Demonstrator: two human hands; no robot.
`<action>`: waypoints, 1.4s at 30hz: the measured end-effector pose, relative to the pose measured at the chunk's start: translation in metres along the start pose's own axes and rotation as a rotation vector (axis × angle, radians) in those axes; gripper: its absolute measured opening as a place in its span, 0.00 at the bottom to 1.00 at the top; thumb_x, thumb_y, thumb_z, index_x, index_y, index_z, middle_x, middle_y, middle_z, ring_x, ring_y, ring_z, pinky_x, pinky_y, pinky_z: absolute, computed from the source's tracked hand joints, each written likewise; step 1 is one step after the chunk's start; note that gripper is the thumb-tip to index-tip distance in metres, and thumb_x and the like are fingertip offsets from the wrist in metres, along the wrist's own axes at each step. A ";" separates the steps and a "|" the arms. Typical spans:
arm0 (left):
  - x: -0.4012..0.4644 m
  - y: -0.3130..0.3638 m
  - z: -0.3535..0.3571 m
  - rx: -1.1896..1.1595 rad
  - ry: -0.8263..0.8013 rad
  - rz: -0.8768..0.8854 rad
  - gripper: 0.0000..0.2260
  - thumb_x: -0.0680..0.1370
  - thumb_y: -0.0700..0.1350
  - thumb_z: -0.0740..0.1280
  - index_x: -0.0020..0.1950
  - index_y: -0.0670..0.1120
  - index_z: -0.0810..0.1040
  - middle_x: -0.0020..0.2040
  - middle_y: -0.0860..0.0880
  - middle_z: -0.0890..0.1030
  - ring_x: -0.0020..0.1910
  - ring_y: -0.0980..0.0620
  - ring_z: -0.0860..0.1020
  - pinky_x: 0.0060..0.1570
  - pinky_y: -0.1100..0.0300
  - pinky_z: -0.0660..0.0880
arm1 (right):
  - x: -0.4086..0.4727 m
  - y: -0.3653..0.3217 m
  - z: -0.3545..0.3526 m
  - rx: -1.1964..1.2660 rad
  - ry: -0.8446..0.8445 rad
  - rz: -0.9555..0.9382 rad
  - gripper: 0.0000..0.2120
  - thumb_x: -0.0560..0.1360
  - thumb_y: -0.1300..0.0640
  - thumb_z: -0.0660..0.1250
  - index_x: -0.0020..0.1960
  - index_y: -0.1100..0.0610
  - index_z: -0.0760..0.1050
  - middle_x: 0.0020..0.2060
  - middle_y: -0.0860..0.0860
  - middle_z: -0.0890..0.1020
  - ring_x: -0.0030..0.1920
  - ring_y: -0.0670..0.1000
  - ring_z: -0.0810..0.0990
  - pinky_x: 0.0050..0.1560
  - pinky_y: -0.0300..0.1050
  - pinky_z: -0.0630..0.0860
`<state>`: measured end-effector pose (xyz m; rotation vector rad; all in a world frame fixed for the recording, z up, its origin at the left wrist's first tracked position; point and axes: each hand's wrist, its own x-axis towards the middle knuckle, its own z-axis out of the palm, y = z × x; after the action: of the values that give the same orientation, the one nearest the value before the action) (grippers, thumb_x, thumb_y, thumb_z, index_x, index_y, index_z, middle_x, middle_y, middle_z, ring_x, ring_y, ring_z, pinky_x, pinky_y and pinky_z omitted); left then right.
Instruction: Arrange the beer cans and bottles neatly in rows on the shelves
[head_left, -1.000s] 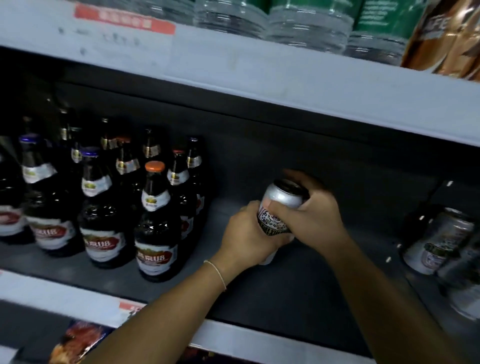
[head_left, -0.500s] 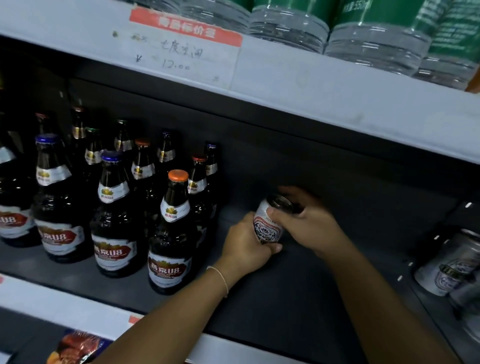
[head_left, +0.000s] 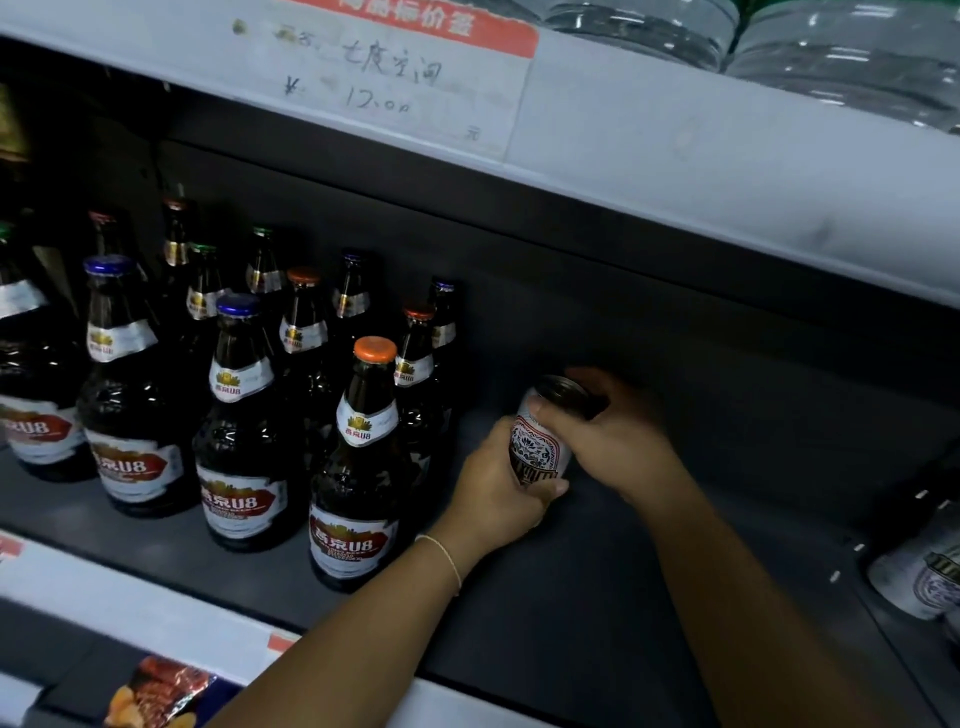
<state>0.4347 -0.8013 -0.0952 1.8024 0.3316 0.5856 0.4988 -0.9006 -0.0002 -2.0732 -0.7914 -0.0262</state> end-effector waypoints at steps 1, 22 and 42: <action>-0.001 -0.002 -0.001 0.018 0.001 0.002 0.29 0.66 0.46 0.79 0.64 0.52 0.71 0.54 0.55 0.81 0.53 0.59 0.79 0.56 0.64 0.76 | -0.001 -0.001 0.000 -0.015 0.019 -0.007 0.11 0.68 0.45 0.77 0.41 0.39 0.74 0.40 0.37 0.80 0.44 0.38 0.79 0.53 0.45 0.80; 0.003 -0.014 -0.006 0.076 0.049 -0.070 0.24 0.72 0.43 0.74 0.65 0.47 0.71 0.50 0.57 0.79 0.45 0.67 0.75 0.40 0.82 0.66 | -0.023 0.066 0.031 0.374 -0.038 0.073 0.06 0.80 0.54 0.64 0.52 0.48 0.80 0.49 0.51 0.86 0.50 0.48 0.85 0.49 0.45 0.82; 0.010 -0.019 -0.003 0.300 0.174 -0.069 0.27 0.61 0.51 0.81 0.56 0.47 0.75 0.53 0.50 0.75 0.50 0.53 0.75 0.46 0.65 0.68 | -0.027 0.093 0.046 0.472 -0.018 0.077 0.21 0.75 0.66 0.71 0.67 0.60 0.73 0.57 0.50 0.83 0.59 0.44 0.81 0.60 0.42 0.78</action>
<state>0.4425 -0.7881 -0.1107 2.0210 0.6253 0.6737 0.5156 -0.9179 -0.1047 -1.6544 -0.6534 0.2044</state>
